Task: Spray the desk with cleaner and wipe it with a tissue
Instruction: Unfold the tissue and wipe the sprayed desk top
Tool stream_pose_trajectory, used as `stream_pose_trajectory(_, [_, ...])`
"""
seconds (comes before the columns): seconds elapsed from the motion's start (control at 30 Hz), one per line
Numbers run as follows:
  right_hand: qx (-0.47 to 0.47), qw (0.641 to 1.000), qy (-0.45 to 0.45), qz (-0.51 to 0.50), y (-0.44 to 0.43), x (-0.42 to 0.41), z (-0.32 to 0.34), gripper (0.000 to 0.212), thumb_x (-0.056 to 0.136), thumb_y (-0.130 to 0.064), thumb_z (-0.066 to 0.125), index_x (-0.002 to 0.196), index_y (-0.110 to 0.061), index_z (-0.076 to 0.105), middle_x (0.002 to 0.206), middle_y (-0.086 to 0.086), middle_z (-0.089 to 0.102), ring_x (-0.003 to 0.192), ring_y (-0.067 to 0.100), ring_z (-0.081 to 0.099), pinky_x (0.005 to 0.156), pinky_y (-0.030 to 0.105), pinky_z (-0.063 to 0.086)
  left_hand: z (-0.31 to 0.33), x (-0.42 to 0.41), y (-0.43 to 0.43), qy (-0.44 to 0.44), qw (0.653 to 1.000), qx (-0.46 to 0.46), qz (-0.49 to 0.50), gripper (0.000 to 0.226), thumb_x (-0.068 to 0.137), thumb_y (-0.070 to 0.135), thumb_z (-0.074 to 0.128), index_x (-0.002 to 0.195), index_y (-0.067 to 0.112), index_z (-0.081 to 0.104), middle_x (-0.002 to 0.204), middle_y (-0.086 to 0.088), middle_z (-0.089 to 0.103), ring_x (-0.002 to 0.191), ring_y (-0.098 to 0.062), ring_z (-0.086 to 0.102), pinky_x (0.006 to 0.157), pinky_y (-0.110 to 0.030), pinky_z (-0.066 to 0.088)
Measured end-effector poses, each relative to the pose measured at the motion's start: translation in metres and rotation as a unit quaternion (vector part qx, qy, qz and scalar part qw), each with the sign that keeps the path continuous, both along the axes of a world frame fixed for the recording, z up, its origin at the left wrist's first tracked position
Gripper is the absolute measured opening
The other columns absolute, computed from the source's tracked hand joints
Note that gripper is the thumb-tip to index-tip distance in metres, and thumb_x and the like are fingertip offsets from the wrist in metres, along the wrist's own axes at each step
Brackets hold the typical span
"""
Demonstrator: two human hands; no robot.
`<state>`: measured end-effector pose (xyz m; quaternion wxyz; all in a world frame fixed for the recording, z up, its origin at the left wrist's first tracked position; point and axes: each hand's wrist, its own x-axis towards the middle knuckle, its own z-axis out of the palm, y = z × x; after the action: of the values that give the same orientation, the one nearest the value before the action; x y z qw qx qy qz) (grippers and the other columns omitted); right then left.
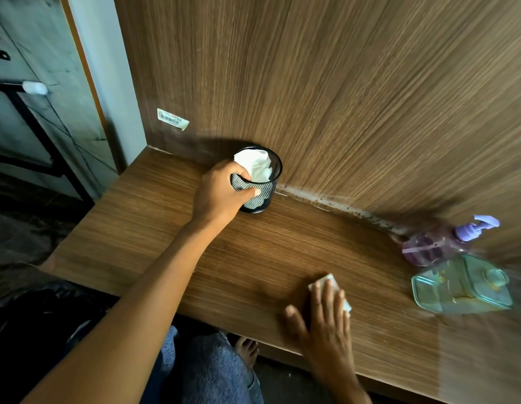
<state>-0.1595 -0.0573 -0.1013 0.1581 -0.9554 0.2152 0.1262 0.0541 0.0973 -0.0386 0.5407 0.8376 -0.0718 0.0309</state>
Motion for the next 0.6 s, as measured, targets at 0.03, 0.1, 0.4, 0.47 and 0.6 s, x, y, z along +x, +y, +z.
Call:
stream_pose_trajectory(0.03, [-0.025,0.999,-0.004,0.034,0.017,-0.006,-0.007,0.112,0.067,-0.085,-0.012,0.148,-0.011,0.015,0.154,0.012,-0.003,0.143,0.026,-0.013,0.116,0.043,0.014,0.001,0.0,0.0,0.0,1.0,-0.004,-0.005,0.024,0.065,0.02,0.079,0.082,0.016,0.064,0.096,0.01,0.061,0.09,-0.011,0.055,0.081,-0.036,0.051])
stream_pose_trajectory(0.1, [-0.049,0.994,-0.052,0.082,0.053,-0.004,-0.009,0.092,0.084,-0.075,0.002,0.136,-0.01,0.042,0.147,0.013,0.031,0.143,0.026,0.005,0.107,0.043,0.026,0.002,0.0,-0.001,0.0,1.0,-0.008,-0.013,0.024,0.064,0.02,0.08,0.083,0.016,0.064,0.094,0.011,0.061,0.09,-0.01,0.056,0.082,-0.037,0.052])
stream_pose_trajectory(0.4, [-0.029,0.996,-0.059,0.053,0.023,0.122,-0.007,0.114,0.06,-0.084,-0.005,0.149,-0.015,0.011,0.159,0.008,-0.001,0.146,0.03,-0.002,0.117,0.042,0.002,0.009,-0.003,-0.007,0.007,0.999,-0.029,-0.032,0.024,0.065,0.017,0.079,0.083,0.015,0.064,0.093,0.013,0.059,0.09,-0.008,0.055,0.086,-0.04,0.052])
stream_pose_trajectory(0.47, [-0.069,0.995,-0.059,-0.029,-0.033,0.121,-0.005,0.102,0.072,-0.079,0.013,0.148,-0.011,0.013,0.159,0.011,0.003,0.146,0.031,0.002,0.117,0.044,0.006,0.01,-0.003,-0.006,0.009,0.999,-0.028,-0.036,0.025,0.065,0.018,0.08,0.084,0.014,0.064,0.095,0.013,0.058,0.092,-0.009,0.055,0.086,-0.04,0.053])
stream_pose_trajectory(0.6, [-0.065,0.975,-0.008,-0.212,-0.106,0.088,0.013,0.084,0.087,-0.064,0.027,0.148,-0.012,0.006,0.158,0.012,-0.003,0.145,0.031,-0.005,0.118,0.045,0.001,0.009,-0.004,-0.004,0.011,0.998,-0.028,-0.047,0.024,0.065,0.018,0.08,0.082,0.016,0.064,0.102,0.008,0.062,0.096,-0.01,0.056,0.087,-0.041,0.052])
